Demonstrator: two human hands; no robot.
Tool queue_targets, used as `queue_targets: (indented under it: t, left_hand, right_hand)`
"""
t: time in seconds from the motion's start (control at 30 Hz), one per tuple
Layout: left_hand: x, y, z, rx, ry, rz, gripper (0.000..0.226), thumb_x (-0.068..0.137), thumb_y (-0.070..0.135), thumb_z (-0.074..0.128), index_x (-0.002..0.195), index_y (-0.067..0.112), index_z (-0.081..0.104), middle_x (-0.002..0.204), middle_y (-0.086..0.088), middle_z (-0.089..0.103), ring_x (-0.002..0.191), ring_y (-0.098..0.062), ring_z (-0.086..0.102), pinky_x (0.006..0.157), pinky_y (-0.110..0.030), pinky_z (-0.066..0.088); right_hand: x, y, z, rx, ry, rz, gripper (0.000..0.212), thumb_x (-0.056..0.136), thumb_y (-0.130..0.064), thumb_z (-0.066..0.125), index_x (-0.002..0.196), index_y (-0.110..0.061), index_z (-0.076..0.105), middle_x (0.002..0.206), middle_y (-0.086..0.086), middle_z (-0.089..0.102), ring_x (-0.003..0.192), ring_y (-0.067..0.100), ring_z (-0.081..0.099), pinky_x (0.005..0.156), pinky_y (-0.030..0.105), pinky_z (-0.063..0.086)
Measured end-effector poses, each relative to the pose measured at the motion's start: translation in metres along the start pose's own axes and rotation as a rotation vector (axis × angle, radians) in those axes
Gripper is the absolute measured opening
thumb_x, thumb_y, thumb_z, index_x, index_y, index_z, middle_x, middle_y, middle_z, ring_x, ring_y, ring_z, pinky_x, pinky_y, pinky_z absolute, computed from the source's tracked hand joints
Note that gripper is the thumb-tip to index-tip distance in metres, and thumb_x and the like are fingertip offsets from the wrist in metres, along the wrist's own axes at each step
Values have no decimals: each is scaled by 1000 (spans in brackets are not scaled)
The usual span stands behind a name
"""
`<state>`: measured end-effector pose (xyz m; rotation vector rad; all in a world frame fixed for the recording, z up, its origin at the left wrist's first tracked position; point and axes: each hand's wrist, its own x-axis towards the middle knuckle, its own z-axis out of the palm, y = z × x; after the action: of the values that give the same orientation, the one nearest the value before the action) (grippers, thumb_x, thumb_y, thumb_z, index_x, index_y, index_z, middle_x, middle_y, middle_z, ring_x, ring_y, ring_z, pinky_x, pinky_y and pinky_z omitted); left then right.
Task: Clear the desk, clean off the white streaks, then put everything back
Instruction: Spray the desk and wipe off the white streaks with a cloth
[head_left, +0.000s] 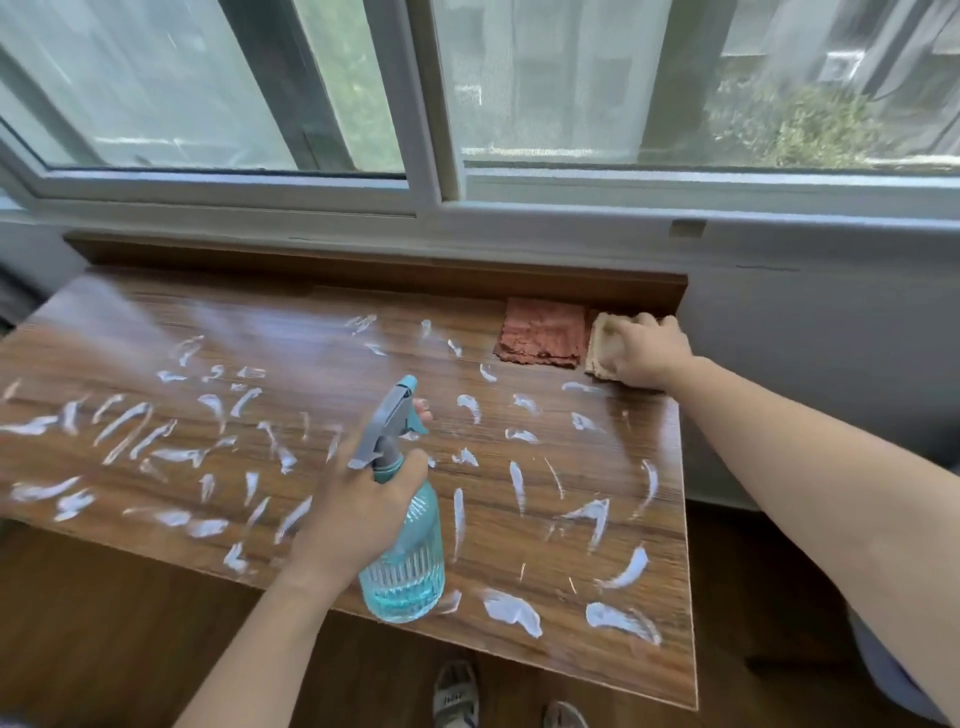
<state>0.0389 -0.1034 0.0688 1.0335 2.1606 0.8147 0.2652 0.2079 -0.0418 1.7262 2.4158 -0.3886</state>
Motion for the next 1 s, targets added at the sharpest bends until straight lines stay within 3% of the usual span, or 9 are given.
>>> queue_targets:
  t: [0.03, 0.07, 0.17, 0.4, 0.47, 0.57, 0.7, 0.87, 1.0]
  left_hand:
    - [-2, -2, 4, -37, 20, 39, 6, 100, 35, 61, 103, 40, 59, 91, 9, 58, 86, -13, 56, 72, -34, 42]
    - [-6, 0, 7, -56, 16, 80, 18, 97, 30, 63, 105, 46, 61, 91, 9, 63, 84, -12, 60, 68, -34, 46]
    - [-6, 2, 21, -38, -74, 136, 36, 94, 23, 62, 109, 55, 61, 72, 13, 60, 61, -10, 52, 62, -38, 49]
    - [-3, 14, 64, 47, -286, 155, 11, 89, 20, 57, 96, 29, 56, 67, 10, 48, 59, -15, 43, 61, -32, 36]
    - [1, 12, 71, 38, -336, 134, 8, 87, 21, 56, 95, 23, 55, 66, 7, 46, 59, -16, 40, 63, -34, 36]
    - [6, 12, 78, 34, -363, 86, 8, 83, 23, 58, 85, 21, 50, 65, 6, 43, 61, -18, 39, 64, -35, 35]
    - [9, 13, 84, 50, -356, 81, 18, 82, 21, 58, 75, 26, 42, 65, 4, 42, 61, -20, 37, 64, -34, 33]
    - [16, 15, 81, 68, -382, 105, 18, 85, 22, 60, 77, 22, 44, 62, 5, 42, 59, -18, 37, 60, -32, 32]
    - [19, 15, 80, 50, -395, 89, 24, 83, 20, 60, 71, 23, 40, 57, 7, 36, 57, -19, 34, 60, -33, 30]
  right_hand:
    - [-7, 1, 1, 7, 11, 11, 58, 93, -49, 57, 148, -39, 40, 141, 11, 47, 123, 43, 43, 105, 49, 40]
    - [-14, 1, 3, 11, 31, 21, 53, 95, -49, 55, 145, -38, 42, 137, 11, 49, 121, 42, 45, 103, 48, 40]
    - [-40, 4, 14, 48, 94, 62, 39, 100, -43, 49, 137, -34, 49, 128, 10, 52, 116, 39, 52, 98, 48, 40]
    - [-78, 20, 25, 459, 217, 91, 39, 96, -25, 57, 135, -21, 63, 126, 14, 62, 116, 36, 59, 96, 41, 48]
    - [-86, 26, 23, 533, 323, 140, 39, 96, -25, 58, 134, -20, 65, 118, 15, 61, 103, 32, 59, 87, 35, 46]
    - [-93, 29, 18, 570, 399, 146, 36, 97, -26, 57, 132, -24, 67, 105, 10, 56, 88, 23, 53, 78, 30, 40]
    - [-98, 28, 16, 577, 447, 142, 34, 96, -28, 59, 129, -28, 69, 93, 2, 51, 88, 25, 56, 80, 33, 42]
    - [-104, 27, 15, 609, 529, 176, 32, 96, -31, 60, 126, -30, 70, 98, 6, 58, 90, 22, 56, 85, 38, 47]
    - [-111, 27, 9, 638, 556, 171, 33, 96, -31, 62, 127, -26, 70, 98, 7, 57, 90, 21, 56, 80, 31, 41]
